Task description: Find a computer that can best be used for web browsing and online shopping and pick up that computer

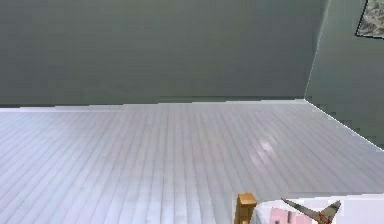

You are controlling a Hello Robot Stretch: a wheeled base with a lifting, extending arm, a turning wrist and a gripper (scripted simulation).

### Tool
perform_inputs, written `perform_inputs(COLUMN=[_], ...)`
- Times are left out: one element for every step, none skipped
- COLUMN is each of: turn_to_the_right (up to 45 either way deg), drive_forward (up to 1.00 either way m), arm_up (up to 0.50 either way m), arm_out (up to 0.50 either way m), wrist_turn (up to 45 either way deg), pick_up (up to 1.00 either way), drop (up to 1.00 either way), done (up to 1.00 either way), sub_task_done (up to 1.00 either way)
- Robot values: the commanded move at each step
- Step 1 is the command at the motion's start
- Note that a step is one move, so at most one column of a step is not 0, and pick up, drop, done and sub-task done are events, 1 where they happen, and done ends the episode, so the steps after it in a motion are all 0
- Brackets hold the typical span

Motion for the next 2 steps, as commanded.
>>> perform_inputs(turn_to_the_right=[0.0,0.0], drive_forward=[0.0,0.0], arm_up=[0.5,0.16], arm_out=[0.0,0.0], wrist_turn=[0.0,0.0], pick_up=[0.0,0.0], drop=[0.0,0.0], done=[0.0,0.0], sub_task_done=[0.0,0.0])
